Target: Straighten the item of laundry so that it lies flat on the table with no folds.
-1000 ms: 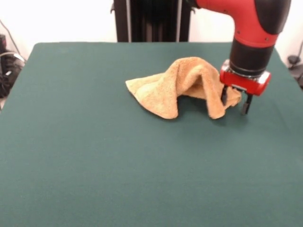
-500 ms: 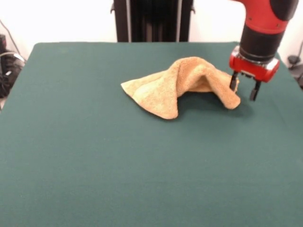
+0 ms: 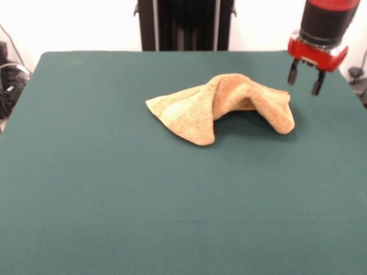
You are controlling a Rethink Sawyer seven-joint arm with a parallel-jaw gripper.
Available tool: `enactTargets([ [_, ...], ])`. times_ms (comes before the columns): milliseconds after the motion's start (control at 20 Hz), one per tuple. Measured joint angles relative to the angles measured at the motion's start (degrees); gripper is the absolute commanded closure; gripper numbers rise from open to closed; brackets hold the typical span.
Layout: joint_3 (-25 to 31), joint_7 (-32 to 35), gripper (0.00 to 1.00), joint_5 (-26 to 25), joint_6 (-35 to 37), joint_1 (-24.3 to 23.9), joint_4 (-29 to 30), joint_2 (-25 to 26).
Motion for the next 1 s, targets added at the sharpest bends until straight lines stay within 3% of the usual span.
enactTargets([
  [300,-0.19,0.97,0.00,-0.35,2.45,0.25,2.51,-1.81],
  [600,-0.61,0.97,0.00,-2.99,7.37,0.00,1.43,-1.57],
  [1000,-3.96,0.97,0.00,-11.09,16.27,-0.55,-7.61,0.53],
])
